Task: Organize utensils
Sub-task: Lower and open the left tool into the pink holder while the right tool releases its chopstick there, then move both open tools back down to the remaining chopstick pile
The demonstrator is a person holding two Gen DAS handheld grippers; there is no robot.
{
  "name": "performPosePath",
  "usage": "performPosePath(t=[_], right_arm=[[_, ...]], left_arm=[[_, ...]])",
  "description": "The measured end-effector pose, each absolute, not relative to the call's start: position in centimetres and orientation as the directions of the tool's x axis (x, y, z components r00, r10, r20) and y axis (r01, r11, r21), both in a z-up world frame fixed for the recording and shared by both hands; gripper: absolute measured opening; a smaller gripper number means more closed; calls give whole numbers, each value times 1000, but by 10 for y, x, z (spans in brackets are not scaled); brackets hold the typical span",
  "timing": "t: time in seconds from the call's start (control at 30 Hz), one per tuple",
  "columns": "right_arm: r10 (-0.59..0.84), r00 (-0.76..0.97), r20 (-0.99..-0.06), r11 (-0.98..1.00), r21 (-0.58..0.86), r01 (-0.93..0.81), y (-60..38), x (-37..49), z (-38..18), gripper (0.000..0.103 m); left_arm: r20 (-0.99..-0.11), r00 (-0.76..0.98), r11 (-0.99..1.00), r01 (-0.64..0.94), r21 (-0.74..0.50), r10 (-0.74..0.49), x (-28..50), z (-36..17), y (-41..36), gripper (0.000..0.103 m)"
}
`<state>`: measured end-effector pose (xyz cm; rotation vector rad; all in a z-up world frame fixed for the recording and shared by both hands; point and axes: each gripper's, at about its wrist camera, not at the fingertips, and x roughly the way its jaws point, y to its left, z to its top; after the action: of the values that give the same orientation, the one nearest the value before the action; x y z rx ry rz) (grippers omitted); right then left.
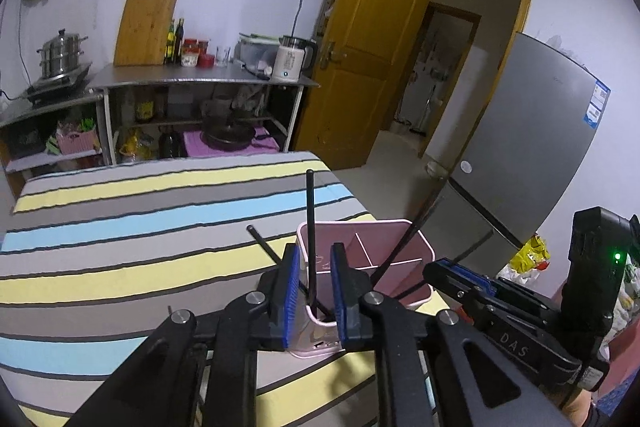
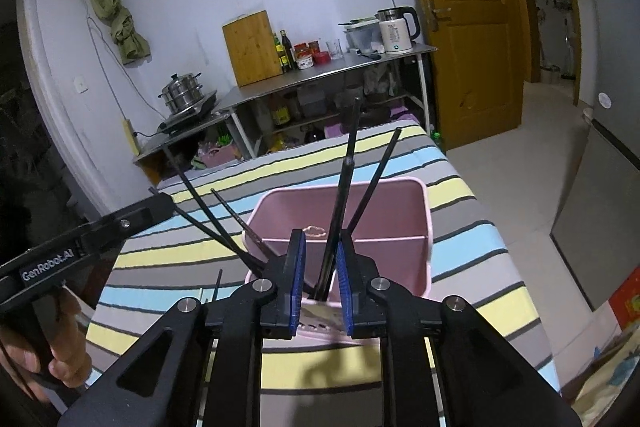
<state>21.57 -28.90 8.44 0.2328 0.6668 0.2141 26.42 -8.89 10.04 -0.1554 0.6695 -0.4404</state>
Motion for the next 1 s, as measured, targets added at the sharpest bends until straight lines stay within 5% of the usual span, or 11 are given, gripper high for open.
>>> performPosePath(t=[0.5,0.67,1.0], right_arm=[[304,798,-520,947,258,-193,-276,165,109,16],[334,796,-505,939,253,-234,-265,149,110,16],[382,767,-515,923,255,-289,-241,133,104,17]], left_arm=[[-533,759,927,293,-234,-374,186,111,-52,15],[-522,781,938,261,-226,-343,162,110,-40,32],[-534,795,954,187,-236,-288,129,91,-8,33]])
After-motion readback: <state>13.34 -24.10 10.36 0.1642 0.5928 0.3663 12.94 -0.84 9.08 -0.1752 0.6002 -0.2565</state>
